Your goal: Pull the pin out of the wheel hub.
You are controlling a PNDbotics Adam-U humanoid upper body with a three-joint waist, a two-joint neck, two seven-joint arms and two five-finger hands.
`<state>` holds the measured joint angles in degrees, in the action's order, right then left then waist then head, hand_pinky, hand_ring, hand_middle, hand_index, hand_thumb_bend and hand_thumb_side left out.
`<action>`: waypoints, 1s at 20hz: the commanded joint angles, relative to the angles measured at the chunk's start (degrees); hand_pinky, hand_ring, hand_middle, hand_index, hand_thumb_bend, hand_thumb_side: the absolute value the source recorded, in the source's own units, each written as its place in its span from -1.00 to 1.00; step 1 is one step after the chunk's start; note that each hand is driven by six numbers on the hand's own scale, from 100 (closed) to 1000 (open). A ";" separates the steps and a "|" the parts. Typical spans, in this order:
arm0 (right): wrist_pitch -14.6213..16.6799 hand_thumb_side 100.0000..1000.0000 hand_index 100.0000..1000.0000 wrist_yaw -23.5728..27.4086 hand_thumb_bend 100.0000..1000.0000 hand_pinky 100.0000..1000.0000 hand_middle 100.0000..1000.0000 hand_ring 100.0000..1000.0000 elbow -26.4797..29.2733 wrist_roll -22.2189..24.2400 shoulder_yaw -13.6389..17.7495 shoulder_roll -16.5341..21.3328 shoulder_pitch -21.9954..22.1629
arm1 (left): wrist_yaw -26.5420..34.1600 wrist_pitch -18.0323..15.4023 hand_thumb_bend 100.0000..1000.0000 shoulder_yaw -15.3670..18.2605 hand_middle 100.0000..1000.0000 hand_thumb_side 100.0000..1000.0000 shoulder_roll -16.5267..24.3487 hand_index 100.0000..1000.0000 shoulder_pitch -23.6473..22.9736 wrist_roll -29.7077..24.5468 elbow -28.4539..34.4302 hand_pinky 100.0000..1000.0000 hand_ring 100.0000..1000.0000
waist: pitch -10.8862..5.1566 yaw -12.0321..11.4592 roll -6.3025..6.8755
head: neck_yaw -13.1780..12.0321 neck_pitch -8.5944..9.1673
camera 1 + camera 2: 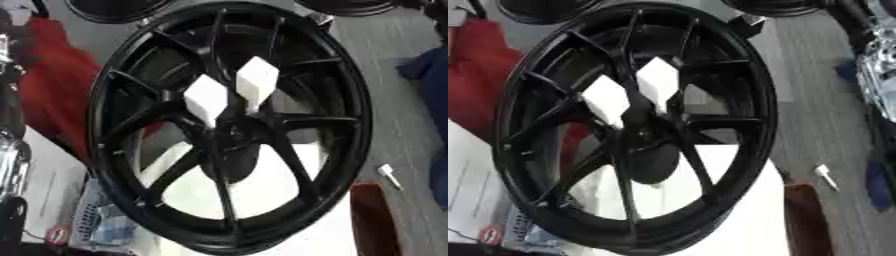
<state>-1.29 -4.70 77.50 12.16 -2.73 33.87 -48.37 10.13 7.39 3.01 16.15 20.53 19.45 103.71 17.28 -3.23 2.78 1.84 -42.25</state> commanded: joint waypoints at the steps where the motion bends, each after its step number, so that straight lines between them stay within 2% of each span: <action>1: 2.45 0.11 0.61 -3.56 -1.00 0.71 0.43 0.40 -1.52 4.87 -3.40 3.92 -4.42 | -0.02 0.10 -0.26 0.13 0.37 0.26 1.81 0.63 0.15 -0.24 0.51 0.55 0.54 | -1.69 -0.16 -0.24 | 0.25 -0.04; 5: 8.57 -0.05 0.62 -7.85 -1.00 0.72 0.44 0.45 -5.52 12.10 -7.50 5.86 -9.77 | -0.01 0.18 -0.26 0.02 0.37 0.26 2.09 0.63 0.00 -0.44 0.43 0.55 0.54 | -1.79 -0.35 -0.48 | 0.52 0.36; 11: 20.21 -0.34 0.63 -11.95 -1.00 0.74 0.46 0.51 -12.40 22.24 -12.04 7.26 -16.78 | -0.12 0.25 -0.27 -0.07 0.38 0.27 2.55 0.63 0.07 -0.80 0.38 0.55 0.55 | -1.62 -0.60 -0.73 | 0.99 1.62; 15: 26.86 -0.38 0.63 -14.54 -1.00 0.76 0.47 0.55 -15.90 28.13 -14.39 7.22 -20.60 | -0.21 0.27 -0.28 -0.08 0.38 0.27 2.79 0.63 0.13 -0.94 0.47 0.55 0.55 | -1.19 -0.71 -0.85 | 1.64 1.33; 20: 32.20 -0.33 0.62 -18.29 -1.00 0.75 0.46 0.56 -19.08 32.27 -16.36 5.49 -24.21 | -0.24 0.33 -0.28 -0.07 0.38 0.28 2.95 0.63 0.24 -1.02 0.55 0.55 0.55 | -0.61 -1.02 -0.82 | 2.55 1.23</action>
<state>26.75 -21.93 58.73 40.81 -19.00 38.82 -71.03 10.12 7.75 2.76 17.29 20.17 18.60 103.38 17.57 -4.15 2.00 4.14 -41.45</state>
